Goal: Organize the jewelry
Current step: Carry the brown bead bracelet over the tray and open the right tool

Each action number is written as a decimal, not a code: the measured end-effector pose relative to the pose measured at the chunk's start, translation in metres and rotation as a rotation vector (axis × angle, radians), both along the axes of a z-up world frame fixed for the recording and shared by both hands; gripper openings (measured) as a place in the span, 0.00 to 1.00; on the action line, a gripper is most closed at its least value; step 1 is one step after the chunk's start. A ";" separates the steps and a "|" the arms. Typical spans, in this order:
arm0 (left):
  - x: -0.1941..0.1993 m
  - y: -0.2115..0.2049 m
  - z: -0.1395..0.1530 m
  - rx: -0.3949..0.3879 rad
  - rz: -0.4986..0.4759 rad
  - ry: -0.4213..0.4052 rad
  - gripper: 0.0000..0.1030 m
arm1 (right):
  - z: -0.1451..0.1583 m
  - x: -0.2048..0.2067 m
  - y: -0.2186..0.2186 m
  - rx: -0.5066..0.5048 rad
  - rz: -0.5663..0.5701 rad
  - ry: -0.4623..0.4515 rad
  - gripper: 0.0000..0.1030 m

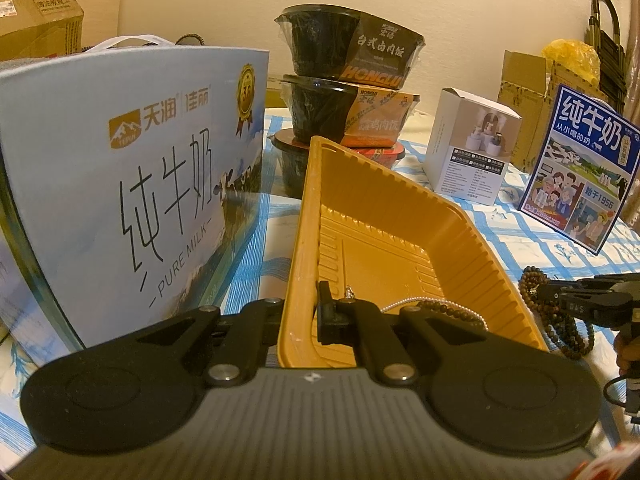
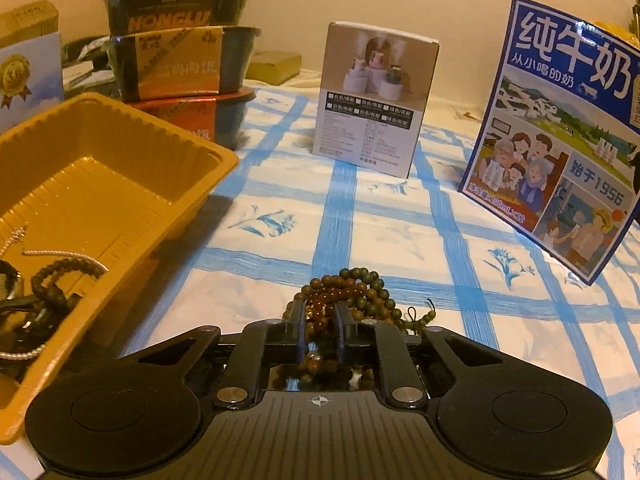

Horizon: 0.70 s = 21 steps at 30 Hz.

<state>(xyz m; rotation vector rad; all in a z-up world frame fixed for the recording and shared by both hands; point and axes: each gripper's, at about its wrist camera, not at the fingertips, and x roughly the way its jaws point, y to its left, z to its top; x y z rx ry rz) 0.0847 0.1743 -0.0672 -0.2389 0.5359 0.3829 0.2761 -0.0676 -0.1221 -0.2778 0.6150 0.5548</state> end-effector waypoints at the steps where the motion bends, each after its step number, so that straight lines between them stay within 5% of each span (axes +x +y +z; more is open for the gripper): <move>1: 0.000 0.000 0.000 0.000 0.000 0.000 0.05 | 0.000 0.000 0.000 0.000 0.004 0.000 0.06; 7: -0.001 0.000 0.000 0.000 -0.001 0.000 0.05 | 0.010 -0.002 -0.018 0.080 -0.033 0.021 0.04; 21: -0.001 0.000 0.000 0.000 -0.001 0.000 0.05 | 0.092 -0.030 -0.068 0.375 -0.009 0.060 0.04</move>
